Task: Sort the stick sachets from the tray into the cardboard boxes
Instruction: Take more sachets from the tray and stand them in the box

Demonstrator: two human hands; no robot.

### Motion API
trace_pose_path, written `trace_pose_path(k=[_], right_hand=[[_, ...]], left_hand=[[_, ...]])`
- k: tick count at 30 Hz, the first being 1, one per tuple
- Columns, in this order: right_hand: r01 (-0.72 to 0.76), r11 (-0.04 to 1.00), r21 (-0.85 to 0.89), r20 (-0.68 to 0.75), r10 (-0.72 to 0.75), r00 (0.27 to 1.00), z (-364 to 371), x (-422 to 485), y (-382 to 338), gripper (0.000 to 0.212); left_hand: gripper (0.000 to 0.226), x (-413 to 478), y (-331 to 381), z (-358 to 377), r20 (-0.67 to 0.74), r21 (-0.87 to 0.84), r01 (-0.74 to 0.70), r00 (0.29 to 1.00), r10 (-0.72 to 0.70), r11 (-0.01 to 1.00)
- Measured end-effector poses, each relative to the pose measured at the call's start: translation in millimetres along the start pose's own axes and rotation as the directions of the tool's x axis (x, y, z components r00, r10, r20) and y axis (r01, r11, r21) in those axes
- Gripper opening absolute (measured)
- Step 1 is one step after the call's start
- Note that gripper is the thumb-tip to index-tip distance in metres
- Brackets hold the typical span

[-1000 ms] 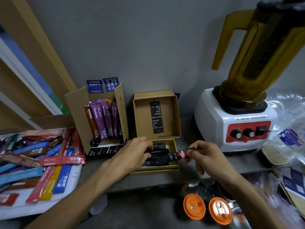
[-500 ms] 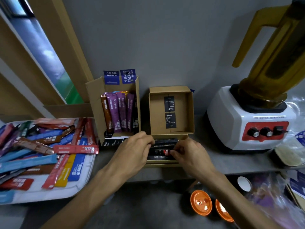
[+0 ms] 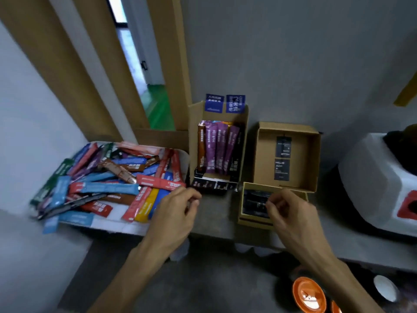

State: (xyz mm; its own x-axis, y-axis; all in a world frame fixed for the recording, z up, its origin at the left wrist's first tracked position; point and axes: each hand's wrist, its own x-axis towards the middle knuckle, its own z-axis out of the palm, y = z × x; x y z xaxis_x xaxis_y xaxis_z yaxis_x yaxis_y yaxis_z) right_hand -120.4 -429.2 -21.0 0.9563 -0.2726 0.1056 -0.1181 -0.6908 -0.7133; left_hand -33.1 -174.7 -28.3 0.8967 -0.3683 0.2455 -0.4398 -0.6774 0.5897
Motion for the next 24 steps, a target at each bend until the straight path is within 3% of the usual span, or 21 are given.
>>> trace_pose_path(k=[4,8,11,15,18,21,24], right_hand=[[0.159,0.987,0.01,0.074,-0.16,0.984,27.4,5.2,-40.2,0.016],[0.227,0.974,-0.014,0.177,-0.221,0.959,67.8,15.8,-87.0,0.006],[0.28,0.96,-0.013,0.277,-0.265,0.924,103.3,37.4,-125.3,0.005],[0.348,0.937,-0.025,0.326,-0.321,0.889,170.3,88.7,-171.4,0.015],[0.429,0.901,-0.064,0.266,-0.399,0.877,220.9,119.9,-196.2,0.029],[0.439,0.883,-0.164,0.237,-0.397,0.887,262.1,132.0,-198.3,0.041],[0.402,0.886,-0.232,0.224,-0.354,0.908,281.3,124.7,-183.2,0.037]], left_hand=[[0.011,-24.5,-36.9,-33.0,-0.129,0.124,0.168,0.98,-0.152,0.978],[0.013,-31.0,-80.2,-80.3,-0.208,0.209,0.308,0.941,-0.266,0.928],[0.025,-12.9,-117.1,-105.0,-0.217,0.306,0.228,0.962,-0.166,0.924],[0.057,29.5,-160.1,-113.9,0.041,0.505,0.027,0.998,-0.056,0.863],[0.05,32.5,-185.7,-105.9,0.139,0.561,-0.07,0.99,-0.01,0.825],[0.041,21.6,-202.9,-99.0,0.076,0.529,-0.115,0.993,0.088,0.841],[0.039,20.1,-213.7,-97.2,0.043,0.449,-0.125,0.992,0.119,0.885]])
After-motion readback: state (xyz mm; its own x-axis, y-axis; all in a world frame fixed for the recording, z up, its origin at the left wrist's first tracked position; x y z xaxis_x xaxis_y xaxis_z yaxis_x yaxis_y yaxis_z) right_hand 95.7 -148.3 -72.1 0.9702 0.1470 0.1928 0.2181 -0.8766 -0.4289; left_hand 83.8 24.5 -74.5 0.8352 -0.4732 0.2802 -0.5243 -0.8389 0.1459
